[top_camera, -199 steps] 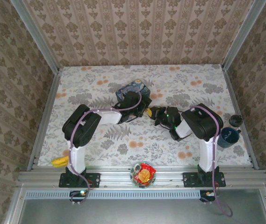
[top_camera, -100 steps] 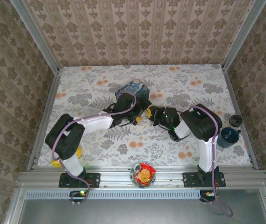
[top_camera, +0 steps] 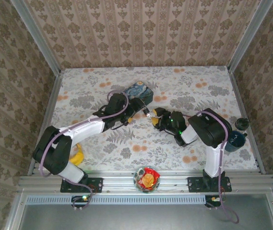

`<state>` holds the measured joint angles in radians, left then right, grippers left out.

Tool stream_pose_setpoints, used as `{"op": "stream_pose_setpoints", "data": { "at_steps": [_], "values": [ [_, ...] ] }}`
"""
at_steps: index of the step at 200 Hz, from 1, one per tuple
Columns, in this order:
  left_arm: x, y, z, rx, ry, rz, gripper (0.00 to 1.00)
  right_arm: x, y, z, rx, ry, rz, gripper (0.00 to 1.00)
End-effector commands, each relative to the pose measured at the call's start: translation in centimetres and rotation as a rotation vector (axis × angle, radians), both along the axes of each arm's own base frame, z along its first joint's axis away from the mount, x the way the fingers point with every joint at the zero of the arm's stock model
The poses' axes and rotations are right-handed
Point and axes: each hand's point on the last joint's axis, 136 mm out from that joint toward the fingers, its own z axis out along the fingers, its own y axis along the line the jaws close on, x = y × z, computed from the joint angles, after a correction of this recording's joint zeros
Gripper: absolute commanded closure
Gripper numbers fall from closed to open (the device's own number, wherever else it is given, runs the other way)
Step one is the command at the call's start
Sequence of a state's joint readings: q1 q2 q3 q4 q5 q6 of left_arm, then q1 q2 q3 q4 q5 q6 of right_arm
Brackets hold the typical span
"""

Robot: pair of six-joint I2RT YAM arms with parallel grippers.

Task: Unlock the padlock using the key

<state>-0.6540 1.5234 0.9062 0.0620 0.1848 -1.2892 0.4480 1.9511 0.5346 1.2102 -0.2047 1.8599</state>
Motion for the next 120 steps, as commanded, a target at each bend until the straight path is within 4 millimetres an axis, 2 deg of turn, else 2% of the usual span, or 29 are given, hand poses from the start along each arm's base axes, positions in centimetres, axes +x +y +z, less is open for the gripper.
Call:
{"op": "stream_pose_setpoints", "data": {
  "at_steps": [1,31,59,88,104,120],
  "values": [
    [0.4,2.2,1.1,0.069,-0.07,0.015,0.0,-0.8,-0.5,-0.5,-0.124,0.013,0.019,0.43],
    [1.2,4.5,2.9,0.198,-0.178,-0.007,0.0,-1.9,-0.1,1.0,-0.339,-0.024,0.155,0.39],
    [1.6,6.4,3.9,0.409,-0.257,-0.091,0.0,-3.2,-0.5,3.6,-0.628,-0.079,0.309,0.37],
    [2.2,8.8,3.6,0.662,-0.28,-0.152,0.0,-4.1,-0.6,6.0,-0.937,-0.199,0.51,0.36],
    [2.7,9.6,3.2,0.758,-0.283,-0.172,0.0,-4.7,-1.0,6.1,-1.107,-0.204,0.644,0.33],
    [3.3,9.6,2.8,0.807,-0.285,-0.205,0.0,-4.9,-1.1,6.0,-1.263,-0.227,0.758,0.31]
  ]
}}
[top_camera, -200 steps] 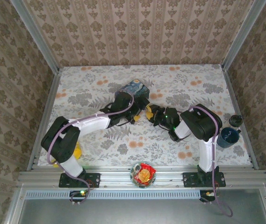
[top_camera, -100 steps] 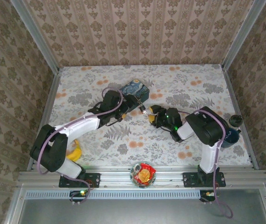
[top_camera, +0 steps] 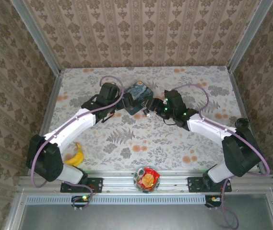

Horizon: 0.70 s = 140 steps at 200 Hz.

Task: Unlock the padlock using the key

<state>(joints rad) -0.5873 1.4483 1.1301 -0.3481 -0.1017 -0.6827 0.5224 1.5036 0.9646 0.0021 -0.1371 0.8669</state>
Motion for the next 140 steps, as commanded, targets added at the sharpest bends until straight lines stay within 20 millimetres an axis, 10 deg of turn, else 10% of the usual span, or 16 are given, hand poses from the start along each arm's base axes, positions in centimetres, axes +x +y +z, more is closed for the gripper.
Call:
{"op": "stream_pose_setpoints", "data": {
  "at_steps": [1,140],
  "values": [
    [0.3,2.2,-2.1,0.249,0.026,-0.05,0.0,-3.2,-2.7,-4.4,-0.465,0.074,0.214,0.31],
    [4.7,0.5,-7.2,0.339,0.093,-0.081,0.0,3.5,0.4,-9.9,-0.677,0.024,0.445,0.31]
  ]
}}
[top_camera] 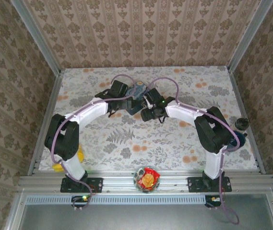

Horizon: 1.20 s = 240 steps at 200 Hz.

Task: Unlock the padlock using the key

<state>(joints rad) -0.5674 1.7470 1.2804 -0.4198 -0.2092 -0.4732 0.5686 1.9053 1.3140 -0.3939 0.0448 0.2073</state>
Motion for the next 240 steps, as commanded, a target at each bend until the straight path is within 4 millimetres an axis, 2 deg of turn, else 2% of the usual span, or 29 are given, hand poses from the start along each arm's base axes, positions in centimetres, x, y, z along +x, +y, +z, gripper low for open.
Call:
{"op": "stream_pose_setpoints", "data": {
  "at_steps": [1,33,100,119,131,178,196,229,240],
  "values": [
    [0.8,-0.1,0.0,0.02,0.001,-0.014,0.0,1.4,0.3,0.0,0.026,-0.007,0.025,0.31],
    [1.2,0.2,-0.6,0.052,0.0,-0.001,0.0,2.5,1.1,-0.1,0.053,-0.014,0.056,0.33],
    [1.1,0.1,-2.2,0.071,0.046,-0.007,0.0,4.6,2.0,-1.9,0.089,0.027,0.073,0.39],
    [1.1,0.1,-2.2,0.068,0.048,-0.003,0.0,4.5,2.4,-2.4,0.117,0.051,0.078,0.41],
    [1.1,0.1,-2.2,0.067,0.047,0.002,0.0,4.4,2.4,-2.6,0.125,0.057,0.074,0.47],
    [1.2,0.1,-2.4,0.018,0.057,0.021,0.0,4.0,1.6,-3.1,0.138,0.068,0.043,0.48],
    [1.3,0.2,-2.4,0.014,0.056,0.026,0.0,3.8,1.3,-3.6,0.135,0.078,0.036,0.58],
    [1.3,0.4,-2.3,0.02,0.051,0.032,0.0,3.6,1.0,-4.1,0.135,0.085,0.027,0.6],
    [1.2,0.4,-2.2,0.021,0.049,0.033,0.0,3.4,0.9,-4.2,0.132,0.087,0.023,0.63]
  ]
}}
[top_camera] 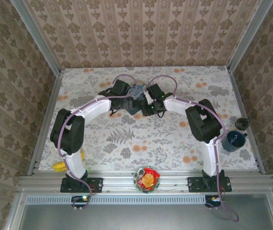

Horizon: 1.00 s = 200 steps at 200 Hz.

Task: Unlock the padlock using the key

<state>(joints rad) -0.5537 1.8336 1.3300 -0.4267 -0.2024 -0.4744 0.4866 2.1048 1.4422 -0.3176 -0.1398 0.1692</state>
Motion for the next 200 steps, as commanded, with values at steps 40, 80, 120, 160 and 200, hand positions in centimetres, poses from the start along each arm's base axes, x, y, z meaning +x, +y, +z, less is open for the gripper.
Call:
{"op": "stream_pose_setpoints", "data": {
  "at_steps": [40,80,120,160,200],
  "values": [
    [-0.2,1.0,0.3,0.01,-0.006,0.028,0.0,-0.9,-0.8,-0.3,0.02,0.012,-0.035,0.79],
    [-0.7,1.4,1.3,0.008,-0.038,0.028,0.0,-1.4,-0.7,0.7,0.069,0.0,-0.057,0.86],
    [-0.9,1.0,3.0,0.037,-0.105,0.009,0.0,-2.1,-0.2,1.9,0.151,0.005,-0.094,0.98],
    [-0.9,-0.4,4.3,0.072,-0.183,-0.022,0.0,-3.3,-0.4,2.3,0.214,0.038,-0.169,1.0],
    [-0.3,-2.3,4.0,0.049,-0.193,-0.033,0.0,-4.0,-0.7,2.1,0.262,0.063,-0.245,1.0]
  ]
}}
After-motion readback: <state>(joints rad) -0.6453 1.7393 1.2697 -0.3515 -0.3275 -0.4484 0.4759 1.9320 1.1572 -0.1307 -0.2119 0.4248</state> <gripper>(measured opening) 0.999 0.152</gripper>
